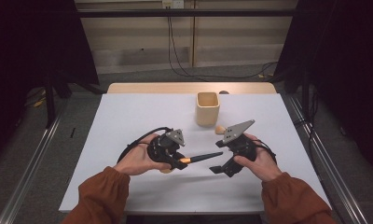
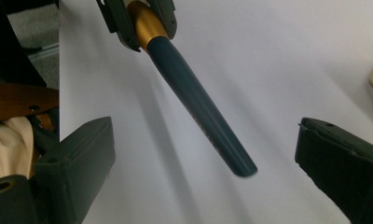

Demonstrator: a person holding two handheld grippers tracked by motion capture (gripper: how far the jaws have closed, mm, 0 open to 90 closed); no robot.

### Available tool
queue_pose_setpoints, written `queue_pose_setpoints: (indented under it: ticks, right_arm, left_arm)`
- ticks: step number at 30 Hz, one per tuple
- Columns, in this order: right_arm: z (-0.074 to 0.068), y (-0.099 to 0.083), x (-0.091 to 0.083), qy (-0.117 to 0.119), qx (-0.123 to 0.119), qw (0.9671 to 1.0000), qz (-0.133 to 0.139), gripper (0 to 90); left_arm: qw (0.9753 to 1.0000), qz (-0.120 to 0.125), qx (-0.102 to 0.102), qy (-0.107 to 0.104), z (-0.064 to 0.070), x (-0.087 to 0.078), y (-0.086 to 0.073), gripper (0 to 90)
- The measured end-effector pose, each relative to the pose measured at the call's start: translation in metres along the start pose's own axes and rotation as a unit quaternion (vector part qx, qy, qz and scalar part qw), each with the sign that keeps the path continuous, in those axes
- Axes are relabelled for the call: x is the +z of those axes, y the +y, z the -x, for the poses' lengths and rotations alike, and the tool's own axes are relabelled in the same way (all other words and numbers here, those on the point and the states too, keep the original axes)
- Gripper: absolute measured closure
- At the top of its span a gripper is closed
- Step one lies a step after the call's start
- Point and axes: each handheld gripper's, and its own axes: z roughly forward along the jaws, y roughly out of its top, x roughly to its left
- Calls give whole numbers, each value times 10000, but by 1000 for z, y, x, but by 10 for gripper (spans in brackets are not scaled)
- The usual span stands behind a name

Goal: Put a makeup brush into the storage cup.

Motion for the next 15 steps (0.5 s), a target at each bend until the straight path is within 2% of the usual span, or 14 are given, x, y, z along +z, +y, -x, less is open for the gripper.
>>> queue_pose_setpoints:
  ticks: [2, 3, 5, 10, 13, 15]
  right_arm:
    - [1, 2, 3, 88, -70, 9999, -110, 47]
    - [1, 3, 5, 82, -95, 9997, -186, 47]
    - [0, 6, 8, 26, -115, 9994, -337, 49]
    - [0, 12, 14, 112, -216, 9983, -530, 47]
    - [4, 17, 17, 327, -288, 9967, -678, 45]
    - [5, 18, 19, 331, -332, 9959, -773, 49]
  left_arm:
    - [10000, -55, 23, -22, 0, 1, 2, 667]
    - [9999, -92, 36, 48, 1, 2, 3, 666]
    - [9999, -111, 13, 29, -1, 1, 4, 667]
    - [9999, -149, -18, 41, -2, 2, 4, 667]
    - [9998, -217, -12, 43, -2, 3, 5, 667]
    - [9996, -270, -23, 5, -2, 4, 5, 667]
